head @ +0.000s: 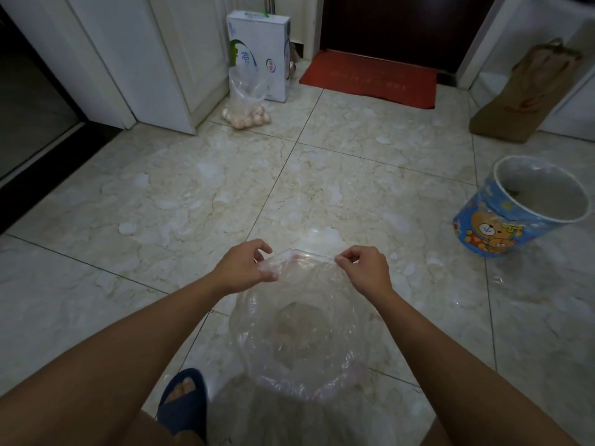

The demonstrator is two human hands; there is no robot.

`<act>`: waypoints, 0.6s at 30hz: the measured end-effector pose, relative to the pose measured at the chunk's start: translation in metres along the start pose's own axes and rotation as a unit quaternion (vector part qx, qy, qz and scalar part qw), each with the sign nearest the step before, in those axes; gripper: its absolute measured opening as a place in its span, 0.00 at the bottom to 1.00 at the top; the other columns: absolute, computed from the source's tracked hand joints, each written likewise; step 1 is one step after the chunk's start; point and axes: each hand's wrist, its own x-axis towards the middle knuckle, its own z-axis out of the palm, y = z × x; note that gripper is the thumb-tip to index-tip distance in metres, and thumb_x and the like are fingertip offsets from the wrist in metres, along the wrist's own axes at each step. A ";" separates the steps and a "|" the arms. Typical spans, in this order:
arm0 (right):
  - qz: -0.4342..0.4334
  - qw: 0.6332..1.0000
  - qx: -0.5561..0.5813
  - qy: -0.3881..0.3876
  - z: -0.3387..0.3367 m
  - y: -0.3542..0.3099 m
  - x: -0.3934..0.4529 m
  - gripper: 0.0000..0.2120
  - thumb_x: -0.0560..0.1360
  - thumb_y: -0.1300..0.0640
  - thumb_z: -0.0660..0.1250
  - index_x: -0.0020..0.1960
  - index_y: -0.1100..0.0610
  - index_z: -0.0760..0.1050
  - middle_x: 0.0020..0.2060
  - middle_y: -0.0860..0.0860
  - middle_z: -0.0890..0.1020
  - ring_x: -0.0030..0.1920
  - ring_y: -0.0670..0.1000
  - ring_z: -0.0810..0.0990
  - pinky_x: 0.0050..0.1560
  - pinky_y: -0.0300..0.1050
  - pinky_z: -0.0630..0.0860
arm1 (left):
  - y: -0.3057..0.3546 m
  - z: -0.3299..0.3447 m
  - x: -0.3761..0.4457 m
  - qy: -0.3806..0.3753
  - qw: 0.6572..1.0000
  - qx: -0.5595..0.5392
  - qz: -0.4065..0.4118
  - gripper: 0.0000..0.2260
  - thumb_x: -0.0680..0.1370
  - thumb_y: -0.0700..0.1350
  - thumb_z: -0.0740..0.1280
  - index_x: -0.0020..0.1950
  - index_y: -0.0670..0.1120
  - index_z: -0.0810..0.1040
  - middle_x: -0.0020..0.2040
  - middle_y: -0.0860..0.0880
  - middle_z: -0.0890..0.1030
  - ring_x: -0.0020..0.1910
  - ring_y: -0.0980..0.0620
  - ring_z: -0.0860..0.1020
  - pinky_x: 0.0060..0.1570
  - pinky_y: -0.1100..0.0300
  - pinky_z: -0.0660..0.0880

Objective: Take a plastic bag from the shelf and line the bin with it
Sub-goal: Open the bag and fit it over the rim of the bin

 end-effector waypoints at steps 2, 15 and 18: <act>0.004 1.000 0.001 -0.004 0.000 0.000 0.001 0.07 0.71 0.49 0.73 0.42 0.52 0.84 0.36 0.45 0.84 0.41 0.45 0.81 0.44 0.42 0.76 | 0.002 0.002 0.001 0.068 0.997 0.036 0.025 0.11 0.70 0.49 0.75 0.52 0.52 0.83 0.46 0.51 0.84 0.42 0.54 0.81 0.43 0.55 0.79; 0.061 0.995 0.036 -0.069 0.006 -0.005 0.025 0.10 0.71 0.53 0.74 0.37 0.60 0.84 0.35 0.48 0.85 0.36 0.47 0.82 0.44 0.48 0.81 | -0.004 -0.002 0.021 0.062 0.997 -0.022 -0.043 0.04 0.75 0.41 0.71 0.43 0.45 0.86 0.40 0.48 0.84 0.42 0.50 0.81 0.45 0.56 0.77; 0.097 0.989 0.061 -0.093 0.008 -0.004 0.034 0.15 0.69 0.56 0.74 0.44 0.69 0.82 0.43 0.63 0.85 0.34 0.52 0.79 0.39 0.46 0.79 | -0.008 -0.003 0.027 0.025 0.991 -0.095 -0.088 0.05 0.76 0.39 0.70 0.42 0.42 0.86 0.39 0.47 0.83 0.39 0.49 0.79 0.38 0.57 0.76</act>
